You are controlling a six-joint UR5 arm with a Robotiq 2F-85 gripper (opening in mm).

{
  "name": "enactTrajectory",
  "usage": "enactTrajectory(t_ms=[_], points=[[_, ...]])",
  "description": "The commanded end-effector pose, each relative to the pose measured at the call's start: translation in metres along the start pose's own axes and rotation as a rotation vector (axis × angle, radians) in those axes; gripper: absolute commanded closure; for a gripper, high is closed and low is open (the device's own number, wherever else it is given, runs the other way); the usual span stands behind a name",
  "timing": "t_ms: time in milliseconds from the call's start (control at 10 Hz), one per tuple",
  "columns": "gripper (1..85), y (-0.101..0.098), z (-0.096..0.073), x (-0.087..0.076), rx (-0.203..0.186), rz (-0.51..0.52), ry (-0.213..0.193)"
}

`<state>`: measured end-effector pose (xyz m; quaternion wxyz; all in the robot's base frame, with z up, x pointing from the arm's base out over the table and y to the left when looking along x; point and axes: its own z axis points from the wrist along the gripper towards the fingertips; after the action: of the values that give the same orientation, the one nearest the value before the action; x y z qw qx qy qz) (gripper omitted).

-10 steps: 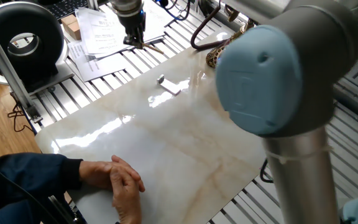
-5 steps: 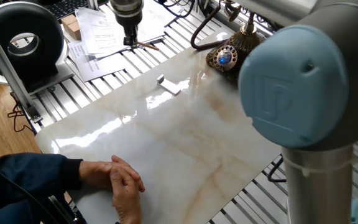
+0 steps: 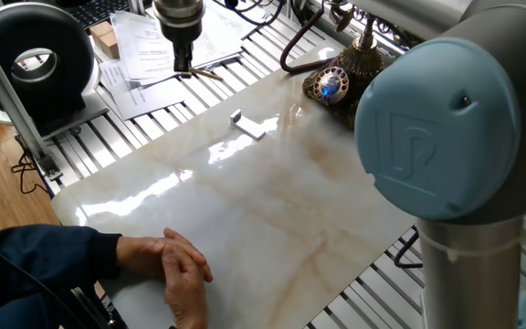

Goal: Dial a number on an old rotary phone

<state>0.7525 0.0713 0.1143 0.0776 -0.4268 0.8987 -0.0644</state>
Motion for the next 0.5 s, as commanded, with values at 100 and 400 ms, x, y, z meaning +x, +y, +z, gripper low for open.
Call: enactTrajectory(t_ms=[100, 400], points=[[83.7, -0.025, -0.003, 0.006, 0.093, 0.052, 0.022], [83.7, -0.028, -0.005, 0.028, 0.109, 0.040, 0.105]])
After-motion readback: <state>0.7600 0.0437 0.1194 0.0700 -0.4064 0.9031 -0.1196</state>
